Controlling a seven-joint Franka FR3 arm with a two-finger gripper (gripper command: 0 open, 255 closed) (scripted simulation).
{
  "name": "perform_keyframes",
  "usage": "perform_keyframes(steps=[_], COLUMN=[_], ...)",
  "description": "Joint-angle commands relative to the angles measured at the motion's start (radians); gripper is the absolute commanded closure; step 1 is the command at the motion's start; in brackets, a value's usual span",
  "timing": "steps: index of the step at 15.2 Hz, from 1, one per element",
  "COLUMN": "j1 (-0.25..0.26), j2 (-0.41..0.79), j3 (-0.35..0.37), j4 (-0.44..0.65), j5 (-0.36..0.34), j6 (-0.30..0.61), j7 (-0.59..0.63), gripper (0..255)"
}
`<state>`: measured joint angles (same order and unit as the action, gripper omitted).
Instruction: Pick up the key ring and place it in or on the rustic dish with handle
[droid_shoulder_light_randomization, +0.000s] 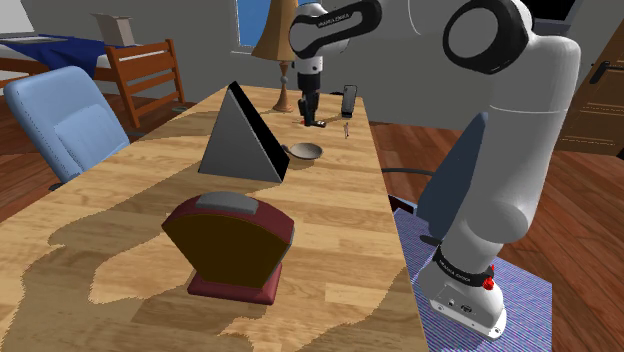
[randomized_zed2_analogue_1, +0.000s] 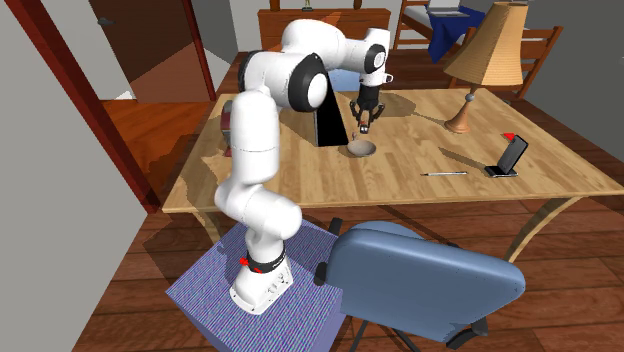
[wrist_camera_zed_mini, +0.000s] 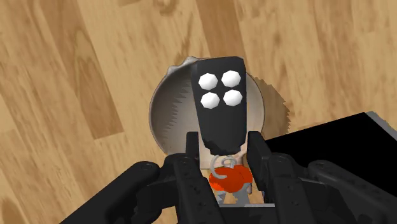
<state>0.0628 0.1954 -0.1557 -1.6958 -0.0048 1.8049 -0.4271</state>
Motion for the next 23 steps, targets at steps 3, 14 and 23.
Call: perform_keyframes(steps=[3, 14, 23], j1=[-0.004, -0.005, -0.005], j2=[0.052, 0.089, 0.096], j3=[0.0, 0.002, 0.003], j4=[0.032, -0.067, -0.079], j5=[0.008, 0.014, 0.015], j6=[0.02, 0.156, 0.175], j7=[-0.005, -0.006, -0.006], gripper=[255, 255, 255])
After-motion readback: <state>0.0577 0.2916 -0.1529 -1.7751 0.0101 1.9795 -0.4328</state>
